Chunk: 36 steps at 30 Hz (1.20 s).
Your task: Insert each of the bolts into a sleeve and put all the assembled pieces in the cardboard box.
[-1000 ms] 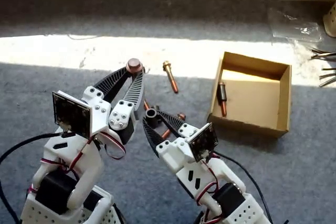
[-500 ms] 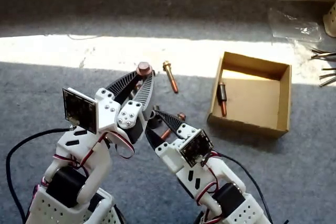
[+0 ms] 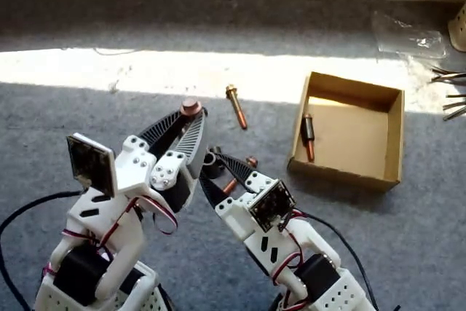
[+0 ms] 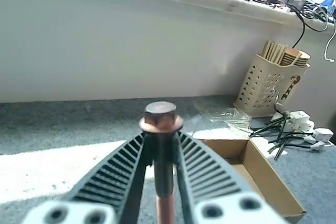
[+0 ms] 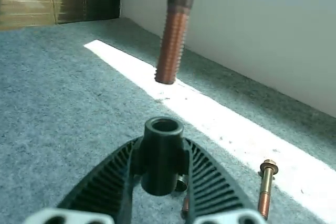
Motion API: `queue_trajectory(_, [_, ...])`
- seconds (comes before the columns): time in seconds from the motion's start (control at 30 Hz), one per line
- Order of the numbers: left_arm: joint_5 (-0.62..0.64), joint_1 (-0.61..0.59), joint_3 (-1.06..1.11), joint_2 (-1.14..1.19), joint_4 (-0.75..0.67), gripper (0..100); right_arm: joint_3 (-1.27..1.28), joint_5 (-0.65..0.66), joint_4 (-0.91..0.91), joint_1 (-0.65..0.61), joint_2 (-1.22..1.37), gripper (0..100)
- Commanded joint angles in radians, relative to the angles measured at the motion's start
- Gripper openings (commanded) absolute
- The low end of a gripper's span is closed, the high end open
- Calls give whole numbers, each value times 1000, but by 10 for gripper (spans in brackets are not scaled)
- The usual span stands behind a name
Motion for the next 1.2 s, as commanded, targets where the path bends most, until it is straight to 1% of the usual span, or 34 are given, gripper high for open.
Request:
queue_trajectory(0.0, [9,12,58,-117,14,6,151,8,-31,-1,-8,5])
queue_trajectory(0.13, [9,16,137,-151,-74,6,151,8,-31,-1,-8,5])
queue_trajectory(0.3, [9,16,174,-151,-107,6,151,8,-31,-1,-7,5])
queue_trajectory(0.83, [9,16,183,-157,-104,6,151,8,-31,-1,-7,5])
queue_trajectory(1.17, [9,16,225,-159,-104,6,151,11,-31,-1,-7,5])
